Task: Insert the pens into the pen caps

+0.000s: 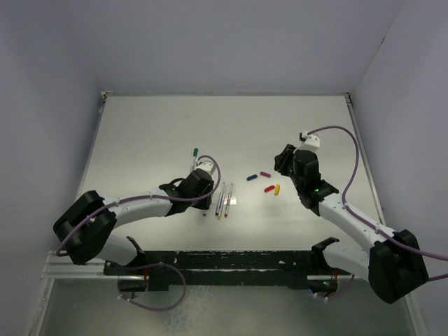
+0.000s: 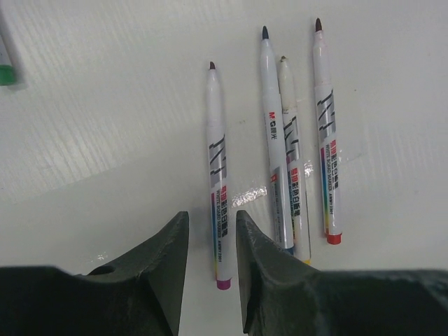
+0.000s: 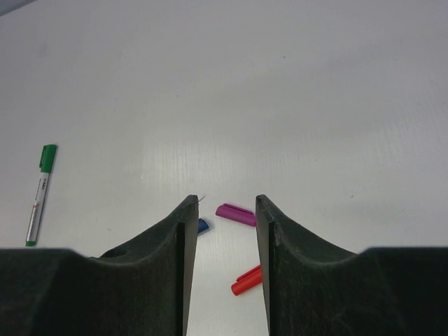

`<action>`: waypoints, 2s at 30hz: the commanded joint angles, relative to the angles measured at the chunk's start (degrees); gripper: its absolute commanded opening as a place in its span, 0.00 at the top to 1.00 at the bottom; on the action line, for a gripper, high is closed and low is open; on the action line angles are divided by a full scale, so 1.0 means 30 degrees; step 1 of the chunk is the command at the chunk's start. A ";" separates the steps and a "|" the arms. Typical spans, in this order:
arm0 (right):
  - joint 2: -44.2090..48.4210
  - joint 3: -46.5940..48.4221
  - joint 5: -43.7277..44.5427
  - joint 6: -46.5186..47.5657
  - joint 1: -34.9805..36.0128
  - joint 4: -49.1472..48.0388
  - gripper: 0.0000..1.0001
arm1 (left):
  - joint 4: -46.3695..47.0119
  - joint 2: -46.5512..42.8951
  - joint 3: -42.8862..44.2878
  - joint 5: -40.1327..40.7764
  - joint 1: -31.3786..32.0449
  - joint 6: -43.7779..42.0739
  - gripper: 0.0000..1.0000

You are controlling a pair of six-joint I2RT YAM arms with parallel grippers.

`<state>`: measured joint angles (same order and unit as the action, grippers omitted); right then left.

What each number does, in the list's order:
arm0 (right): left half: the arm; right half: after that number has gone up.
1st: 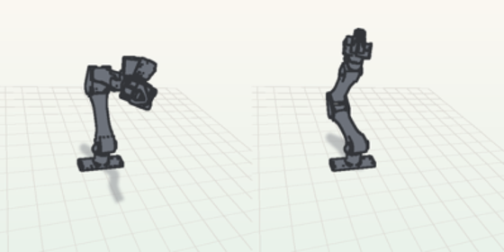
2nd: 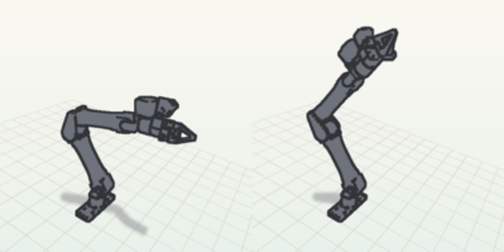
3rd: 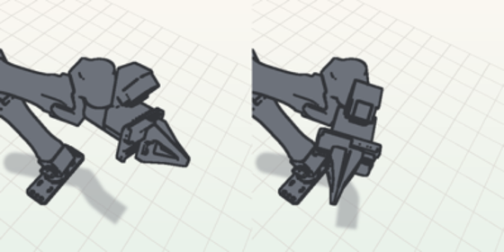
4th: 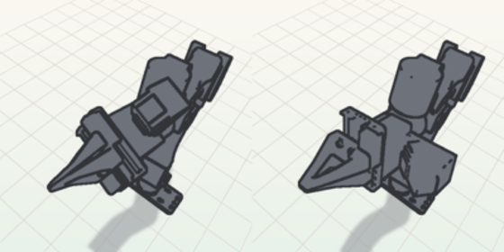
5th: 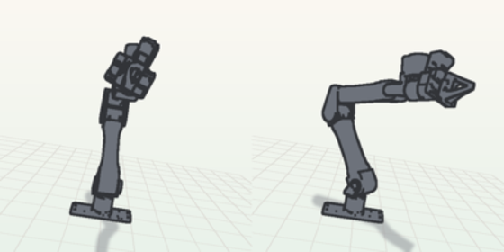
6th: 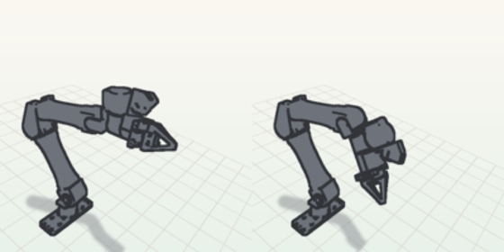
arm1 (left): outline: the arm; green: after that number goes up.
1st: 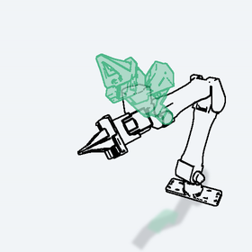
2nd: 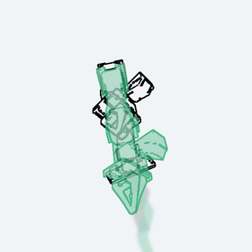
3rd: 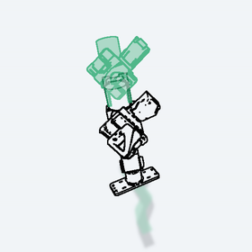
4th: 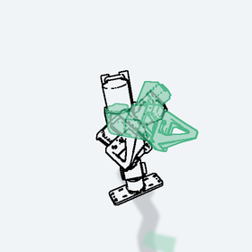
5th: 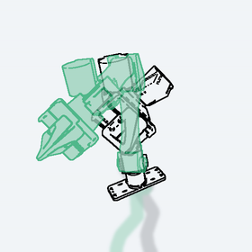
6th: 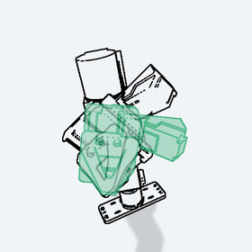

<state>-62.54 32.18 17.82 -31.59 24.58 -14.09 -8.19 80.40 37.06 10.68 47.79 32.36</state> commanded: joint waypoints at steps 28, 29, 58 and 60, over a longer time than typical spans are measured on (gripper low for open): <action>0.0897 0.0095 -0.0337 -0.0827 -0.0107 -0.0230 0.66 | -0.6666 0.4220 0.3712 -0.0798 0.0300 0.1267 0.73; 0.0897 0.0132 -0.0370 -0.0849 -0.0107 -0.0179 0.66 | -0.6700 0.4283 0.3670 -0.0852 0.0300 0.1304 0.74; -0.4787 0.3370 -0.2260 0.4360 -0.0107 0.3158 0.67 | -0.5218 -0.1539 0.3055 -0.0094 0.0299 0.0549 1.00; -0.5055 0.3541 -0.2363 0.4529 -0.0107 0.3171 0.61 | -0.5260 -0.2228 0.3039 -0.0152 0.0300 0.0554 1.00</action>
<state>-76.95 39.53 12.40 -22.52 24.40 -5.39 -24.82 78.81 45.47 10.24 48.51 34.39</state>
